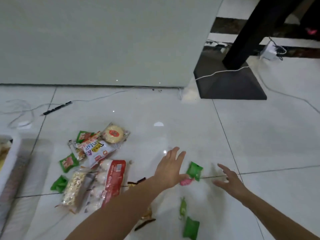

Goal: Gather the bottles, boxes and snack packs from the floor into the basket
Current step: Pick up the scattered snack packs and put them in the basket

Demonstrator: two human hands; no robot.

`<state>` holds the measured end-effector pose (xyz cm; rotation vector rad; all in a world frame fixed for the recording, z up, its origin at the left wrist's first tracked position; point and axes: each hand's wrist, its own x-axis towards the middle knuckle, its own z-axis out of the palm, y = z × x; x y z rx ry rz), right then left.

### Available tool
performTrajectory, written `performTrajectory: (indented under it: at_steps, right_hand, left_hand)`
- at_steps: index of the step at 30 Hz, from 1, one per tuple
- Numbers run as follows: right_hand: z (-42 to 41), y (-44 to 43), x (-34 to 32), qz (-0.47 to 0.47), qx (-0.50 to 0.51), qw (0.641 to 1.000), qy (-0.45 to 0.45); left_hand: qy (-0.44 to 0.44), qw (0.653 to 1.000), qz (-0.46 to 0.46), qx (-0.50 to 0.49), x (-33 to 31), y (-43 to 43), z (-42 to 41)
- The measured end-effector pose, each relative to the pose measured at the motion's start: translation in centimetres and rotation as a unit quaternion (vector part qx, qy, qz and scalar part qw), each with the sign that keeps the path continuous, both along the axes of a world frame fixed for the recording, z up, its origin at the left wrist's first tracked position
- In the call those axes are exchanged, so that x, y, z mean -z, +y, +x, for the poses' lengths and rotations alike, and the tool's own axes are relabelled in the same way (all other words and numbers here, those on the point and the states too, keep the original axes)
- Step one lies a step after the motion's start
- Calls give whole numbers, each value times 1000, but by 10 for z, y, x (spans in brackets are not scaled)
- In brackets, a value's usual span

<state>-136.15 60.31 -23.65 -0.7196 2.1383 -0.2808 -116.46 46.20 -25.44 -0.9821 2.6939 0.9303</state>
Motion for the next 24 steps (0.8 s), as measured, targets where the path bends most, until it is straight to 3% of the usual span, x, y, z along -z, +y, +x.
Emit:
performTrajectory:
  at_steps: [3, 6, 10, 14, 16, 20, 24]
  right_hand:
    - [-8, 17, 24, 1, -77, 996, 50]
    - [-12, 8, 40, -67, -165, 981, 79]
    - [-6, -24, 53, -163, -341, 916, 133]
    - [6, -41, 61, -133, -468, 859, 162]
    - [7, -40, 65, -143, -454, 868, 140]
    - [5, -34, 70, -164, -313, 935, 46]
    - [-1, -31, 68, -152, -209, 966, -4]
  left_hand:
    - [-41, 999, 0, 28, 17, 35, -16]
    - [-92, 996, -6, 9, 30, 54, -16]
    - [-124, 992, -17, -9, 31, 58, -11]
    - [-164, 986, -12, -31, 18, 67, 8]
    - [-189, 981, -8, -34, 13, 76, 17]
    - [-212, 976, -13, -57, 10, 93, 27]
    - [-211, 975, -20, -72, 2, 102, 33]
